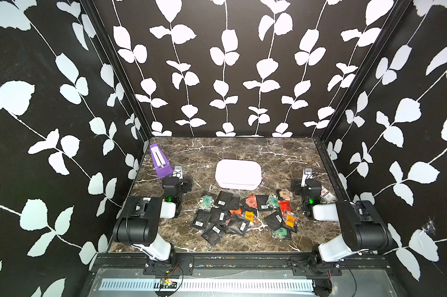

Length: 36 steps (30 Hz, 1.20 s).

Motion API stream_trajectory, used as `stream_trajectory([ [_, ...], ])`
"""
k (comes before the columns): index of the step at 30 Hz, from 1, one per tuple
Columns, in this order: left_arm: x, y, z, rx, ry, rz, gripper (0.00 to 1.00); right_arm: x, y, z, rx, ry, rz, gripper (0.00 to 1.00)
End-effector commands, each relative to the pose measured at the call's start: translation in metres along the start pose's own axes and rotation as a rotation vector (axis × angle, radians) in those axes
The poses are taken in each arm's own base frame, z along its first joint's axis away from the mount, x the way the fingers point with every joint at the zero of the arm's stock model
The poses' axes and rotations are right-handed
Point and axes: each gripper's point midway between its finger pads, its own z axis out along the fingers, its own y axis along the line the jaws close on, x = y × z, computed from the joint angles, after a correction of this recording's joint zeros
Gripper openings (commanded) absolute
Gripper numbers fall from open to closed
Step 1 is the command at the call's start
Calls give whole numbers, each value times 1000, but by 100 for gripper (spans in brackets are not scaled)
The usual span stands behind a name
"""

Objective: Put the tea bags into the storage box
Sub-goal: Pick up the tea bag from the center of the board.

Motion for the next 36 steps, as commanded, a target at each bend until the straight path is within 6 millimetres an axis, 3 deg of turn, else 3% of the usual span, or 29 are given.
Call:
stream_trajectory([
  [1,-14,3,-2,-6,-40,-15,99,-21,-4,1,16,-56,33,99],
  [16,-15,4,-2,-7,-44,-15,99,-20,-4,1,16,-54,33,99],
  [21,-30,9,-11,-15,-36,-14,99,-38,-8,-9,14,-61,36,99],
  [24,-45,30,-30,-94,43,-90,99,-46,-20,-25,53,-19,76,99],
  [30,-77,73,-92,-252,-17,-421,99,-61,-43,-77,91,64,294,99],
  [33,-90,64,-115,-153,-44,-438,99,-56,-49,-104,95,135,371,99],
  [36,-87,70,-130,-165,-91,-564,99,-55,-57,-125,110,124,486,99],
])
